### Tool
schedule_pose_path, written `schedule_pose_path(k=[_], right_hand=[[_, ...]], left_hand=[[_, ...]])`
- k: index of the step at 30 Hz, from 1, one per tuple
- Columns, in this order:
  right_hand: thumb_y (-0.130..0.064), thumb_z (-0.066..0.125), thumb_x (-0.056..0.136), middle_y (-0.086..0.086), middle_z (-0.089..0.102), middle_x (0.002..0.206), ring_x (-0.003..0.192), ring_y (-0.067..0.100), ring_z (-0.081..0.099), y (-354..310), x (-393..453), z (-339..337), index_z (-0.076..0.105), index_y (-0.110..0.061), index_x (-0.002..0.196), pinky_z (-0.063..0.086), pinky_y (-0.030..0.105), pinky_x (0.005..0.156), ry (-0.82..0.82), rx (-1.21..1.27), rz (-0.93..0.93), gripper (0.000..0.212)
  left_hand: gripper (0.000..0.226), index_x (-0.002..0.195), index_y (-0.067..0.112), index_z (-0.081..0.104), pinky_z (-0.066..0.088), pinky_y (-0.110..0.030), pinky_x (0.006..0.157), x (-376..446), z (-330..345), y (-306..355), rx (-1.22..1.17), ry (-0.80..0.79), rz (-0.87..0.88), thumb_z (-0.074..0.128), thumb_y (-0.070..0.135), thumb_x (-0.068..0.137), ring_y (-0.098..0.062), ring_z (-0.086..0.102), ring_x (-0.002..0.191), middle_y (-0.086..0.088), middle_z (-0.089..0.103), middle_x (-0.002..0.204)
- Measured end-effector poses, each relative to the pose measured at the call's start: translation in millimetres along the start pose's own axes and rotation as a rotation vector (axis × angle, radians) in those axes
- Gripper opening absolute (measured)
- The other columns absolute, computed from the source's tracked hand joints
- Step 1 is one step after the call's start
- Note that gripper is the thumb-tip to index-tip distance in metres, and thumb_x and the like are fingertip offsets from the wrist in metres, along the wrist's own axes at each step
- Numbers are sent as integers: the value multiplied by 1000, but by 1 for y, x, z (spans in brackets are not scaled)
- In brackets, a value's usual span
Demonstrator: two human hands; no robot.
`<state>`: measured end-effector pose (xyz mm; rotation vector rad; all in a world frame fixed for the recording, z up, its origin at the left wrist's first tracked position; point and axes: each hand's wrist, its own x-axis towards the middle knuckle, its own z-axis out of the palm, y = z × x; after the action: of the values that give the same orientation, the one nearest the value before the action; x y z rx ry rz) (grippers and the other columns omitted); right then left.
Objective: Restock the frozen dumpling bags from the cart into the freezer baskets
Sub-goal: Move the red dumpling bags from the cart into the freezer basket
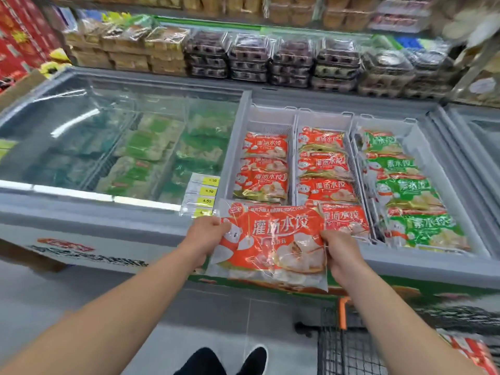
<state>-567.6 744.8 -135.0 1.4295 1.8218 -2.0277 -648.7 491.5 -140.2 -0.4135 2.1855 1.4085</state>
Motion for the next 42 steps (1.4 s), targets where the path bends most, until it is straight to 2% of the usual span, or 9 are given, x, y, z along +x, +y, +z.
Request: schedule_pose_path(k=[3, 7, 11, 18, 21, 25, 32, 38, 42], right_hand=[[-6, 50, 96, 22, 72, 94, 86, 35, 69, -20, 34, 12, 64, -1, 91, 56, 49, 85, 27, -71, 10, 16], [-9, 52, 96, 19, 74, 87, 85, 35, 71, -48, 66, 31, 65, -3, 84, 55, 53, 87, 77, -115, -5, 19], [-12, 55, 91, 11, 76, 81, 88, 36, 72, -77, 97, 46, 69, -5, 78, 56, 56, 89, 125, -129, -37, 20], [-11, 54, 94, 23, 71, 89, 75, 29, 64, -137, 155, 72, 68, -4, 75, 52, 46, 84, 182, -191, -92, 25], [-15, 55, 98, 10, 71, 87, 83, 28, 65, -160, 194, 84, 66, -4, 82, 48, 50, 95, 131, -208, -79, 22], [-17, 63, 92, 7, 63, 75, 78, 25, 58, -183, 252, 106, 64, -12, 72, 42, 33, 66, 49, -248, -100, 20], [-6, 58, 89, 1, 51, 68, 62, 14, 48, -215, 351, 160, 53, -11, 74, 35, 27, 55, -229, -384, -3, 17], [-11, 65, 83, -3, 63, 75, 75, 18, 60, -210, 422, 194, 58, -20, 73, 48, 29, 71, -264, -349, 78, 15], [-12, 63, 89, -12, 62, 89, 84, 10, 59, -202, 438, 200, 57, -28, 95, 45, 28, 79, -347, -344, 97, 17]], left_hand=[[15, 86, 9, 71, 45, -20, 43, 39, 10, 17, 1, -29, -33, 61, 15, 96, -14, 68, 65, -8, 74, 85], [22, 72, 10, 67, 34, -15, 36, 83, 18, 48, 45, -78, -10, 60, 7, 92, -7, 54, 44, 0, 62, 60], [14, 79, 6, 74, 61, -39, 72, 138, 28, 76, 88, -123, 45, 62, 14, 79, -27, 71, 79, -9, 74, 78], [16, 76, 10, 66, 54, -43, 82, 205, 48, 139, 105, -177, 25, 59, 24, 74, -28, 68, 89, -9, 72, 85], [19, 93, 9, 71, 56, -40, 88, 237, 61, 164, 42, -197, -41, 61, 21, 82, -23, 70, 91, -5, 75, 93], [15, 98, 13, 71, 58, -33, 83, 280, 80, 192, 32, -150, -48, 61, 17, 88, -16, 72, 86, 0, 76, 93], [38, 107, 17, 65, 53, -34, 87, 370, 117, 225, 186, -40, -134, 64, 37, 75, -21, 68, 92, 1, 72, 100], [6, 85, 20, 60, 50, -32, 85, 430, 145, 229, 313, 51, -120, 60, 22, 90, -22, 62, 89, 1, 68, 92], [21, 109, 21, 66, 49, -30, 82, 457, 150, 211, 379, 79, -88, 61, 23, 89, -21, 64, 90, 2, 71, 100]])
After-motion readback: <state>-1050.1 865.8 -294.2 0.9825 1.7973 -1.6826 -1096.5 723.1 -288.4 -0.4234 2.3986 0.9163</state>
